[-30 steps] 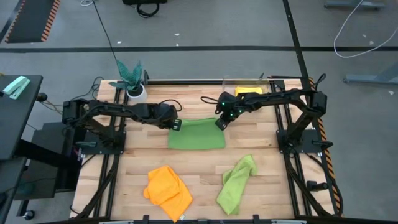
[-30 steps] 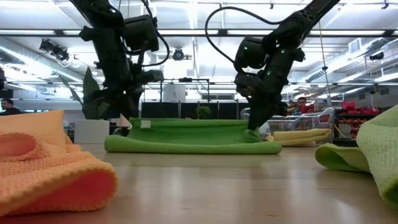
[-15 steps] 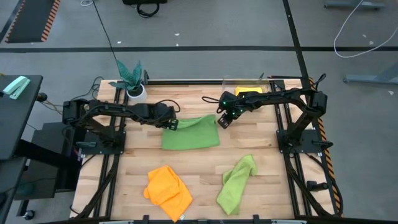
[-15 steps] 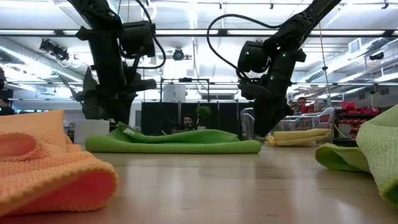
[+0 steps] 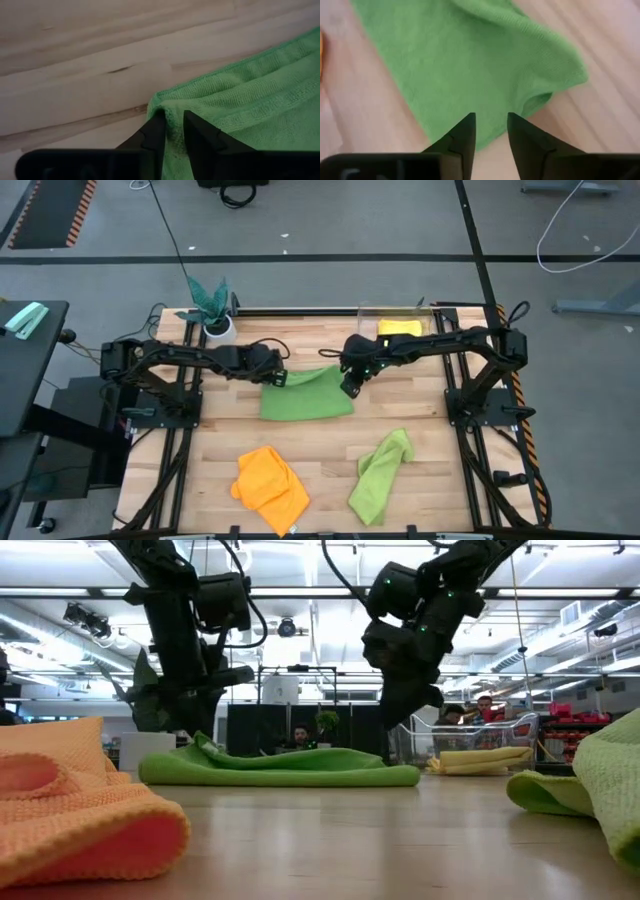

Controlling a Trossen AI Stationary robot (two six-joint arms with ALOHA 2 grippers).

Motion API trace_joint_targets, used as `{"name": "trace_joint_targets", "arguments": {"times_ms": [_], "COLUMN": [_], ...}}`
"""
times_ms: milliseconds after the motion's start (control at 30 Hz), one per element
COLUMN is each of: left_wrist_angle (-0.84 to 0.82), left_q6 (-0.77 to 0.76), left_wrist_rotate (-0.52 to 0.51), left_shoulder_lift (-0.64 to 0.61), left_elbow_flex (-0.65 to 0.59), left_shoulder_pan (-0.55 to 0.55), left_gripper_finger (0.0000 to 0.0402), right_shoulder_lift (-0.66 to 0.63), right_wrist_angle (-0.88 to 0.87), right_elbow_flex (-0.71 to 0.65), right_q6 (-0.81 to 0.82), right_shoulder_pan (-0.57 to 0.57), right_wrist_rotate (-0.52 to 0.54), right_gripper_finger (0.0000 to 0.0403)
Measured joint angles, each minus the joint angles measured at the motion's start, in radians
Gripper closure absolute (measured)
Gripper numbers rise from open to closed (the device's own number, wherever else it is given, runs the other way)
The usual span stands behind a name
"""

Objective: Fold microfiber towels
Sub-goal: Fold the green towel

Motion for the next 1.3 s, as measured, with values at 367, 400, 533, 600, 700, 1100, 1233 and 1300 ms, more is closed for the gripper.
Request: {"name": "trace_joint_targets", "arguments": {"times_ms": [367, 400, 533, 600, 700, 1100, 1233, 1300], "left_wrist_angle": [0.047, 0.048, 0.05, 0.049, 0.042, 0.032, 0.034, 0.039], "left_q6": [0.0, 0.0, 0.0, 0.0, 0.004, 0.057, 0.077, 0.088], "left_wrist_rotate": [0.004, 0.004, 0.004, 0.004, 0.003, -0.011, -0.011, -0.012], "left_shoulder_lift": [-0.001, -0.001, -0.001, -0.001, -0.001, -0.047, -0.083, -0.098], "left_elbow_flex": [0.001, 0.001, 0.001, 0.001, 0.001, 0.002, 0.002, 0.002], "left_shoulder_pan": [0.008, 0.008, 0.008, 0.008, 0.017, 0.137, 0.173, 0.193], "left_gripper_finger": [0.0306, 0.0306, 0.0305, 0.0305, 0.0307, 0.0305, 0.0307, 0.0306], "right_shoulder_lift": [0.116, 0.13, 0.176, 0.199, 0.234, 0.245, 0.256, 0.264], "right_wrist_angle": [0.074, 0.09, 0.136, 0.136, 0.135, 0.146, 0.137, 0.136], "right_elbow_flex": [0.003, 0.003, 0.009, 0.016, 0.018, 0.019, 0.02, 0.02], "right_q6": [-0.011, -0.008, -0.002, -0.002, 0.007, 0.026, 0.026, 0.027], "right_shoulder_pan": [-0.025, -0.025, -0.031, -0.032, -0.039, -0.048, -0.05, -0.042], "right_wrist_rotate": [-0.023, -0.024, -0.023, -0.023, -0.018, -0.009, -0.011, -0.009], "right_gripper_finger": [0.0396, 0.0394, 0.0391, 0.0397, 0.0396, 0.04, 0.04, 0.04]}}
